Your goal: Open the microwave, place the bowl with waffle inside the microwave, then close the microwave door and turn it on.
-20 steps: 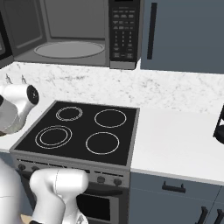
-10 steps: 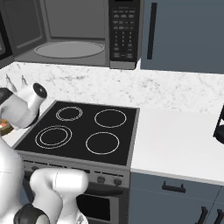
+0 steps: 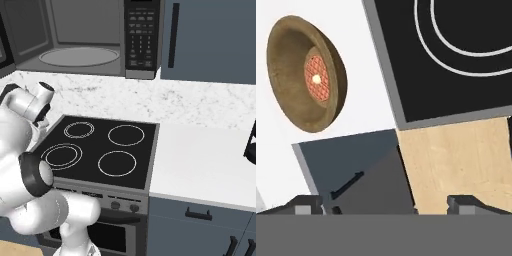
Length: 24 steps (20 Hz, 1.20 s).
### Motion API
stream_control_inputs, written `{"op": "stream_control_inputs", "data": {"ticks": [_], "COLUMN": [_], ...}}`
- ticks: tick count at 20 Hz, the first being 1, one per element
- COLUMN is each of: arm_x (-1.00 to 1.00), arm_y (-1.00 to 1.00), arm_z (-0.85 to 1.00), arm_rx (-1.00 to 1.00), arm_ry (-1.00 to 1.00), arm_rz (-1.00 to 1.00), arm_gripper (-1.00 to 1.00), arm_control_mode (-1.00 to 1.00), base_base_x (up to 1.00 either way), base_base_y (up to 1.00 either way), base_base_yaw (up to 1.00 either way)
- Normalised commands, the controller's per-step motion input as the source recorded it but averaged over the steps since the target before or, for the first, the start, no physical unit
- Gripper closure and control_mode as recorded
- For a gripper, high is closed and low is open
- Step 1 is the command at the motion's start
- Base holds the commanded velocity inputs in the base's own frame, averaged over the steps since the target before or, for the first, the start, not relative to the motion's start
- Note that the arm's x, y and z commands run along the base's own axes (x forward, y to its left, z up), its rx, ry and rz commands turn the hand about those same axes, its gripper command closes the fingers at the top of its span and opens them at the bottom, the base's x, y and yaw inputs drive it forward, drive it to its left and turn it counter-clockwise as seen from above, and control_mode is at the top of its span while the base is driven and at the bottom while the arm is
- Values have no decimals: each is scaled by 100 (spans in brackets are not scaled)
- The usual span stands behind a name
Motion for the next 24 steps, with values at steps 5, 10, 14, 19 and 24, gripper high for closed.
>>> {"op": "stream_control_inputs", "data": {"ticks": [5,10,14,19,24], "arm_x": [81,23,25,34,46], "arm_y": [25,30,31,34,39], "arm_z": [-76,-67,-62,-25,0], "arm_rx": [-9,2,11,5,0], "arm_ry": [-5,-29,-34,-12,15], "arm_rz": [16,11,3,-1,-11], "arm_gripper": [-100,-100,-100,-100,-100], "arm_control_mode": [-100,-100,-100,-100,-100], "base_base_x": [0,0,0,0,0], "base_base_y": [0,0,0,0,0], "base_base_yaw": [0,0,0,0,0]}}
